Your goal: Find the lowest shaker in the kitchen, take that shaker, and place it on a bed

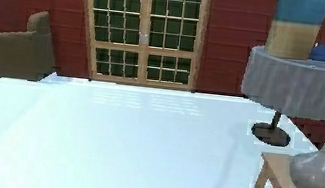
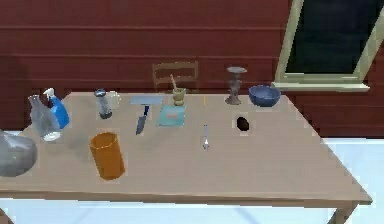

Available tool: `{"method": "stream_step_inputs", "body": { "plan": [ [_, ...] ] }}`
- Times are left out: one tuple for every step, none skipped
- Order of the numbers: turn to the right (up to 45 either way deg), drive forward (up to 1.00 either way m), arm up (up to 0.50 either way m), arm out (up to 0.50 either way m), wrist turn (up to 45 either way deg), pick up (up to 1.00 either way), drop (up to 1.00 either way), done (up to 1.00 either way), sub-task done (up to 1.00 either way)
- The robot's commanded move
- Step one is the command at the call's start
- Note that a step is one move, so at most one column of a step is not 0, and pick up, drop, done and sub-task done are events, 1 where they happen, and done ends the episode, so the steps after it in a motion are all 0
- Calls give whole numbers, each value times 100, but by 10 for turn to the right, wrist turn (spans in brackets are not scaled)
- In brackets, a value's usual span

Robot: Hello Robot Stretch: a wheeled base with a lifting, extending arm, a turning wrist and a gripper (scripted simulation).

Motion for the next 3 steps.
{"method": "stream_step_inputs", "body": {
  "plan": [
    [-210, 0, 0, 0, 0, 0, 0, 0, 0],
    [390, 0, 0, 0, 0, 0, 0, 0, 0],
    [0, 100, 0, 0, 0, 0, 0, 0, 0]
  ]
}}
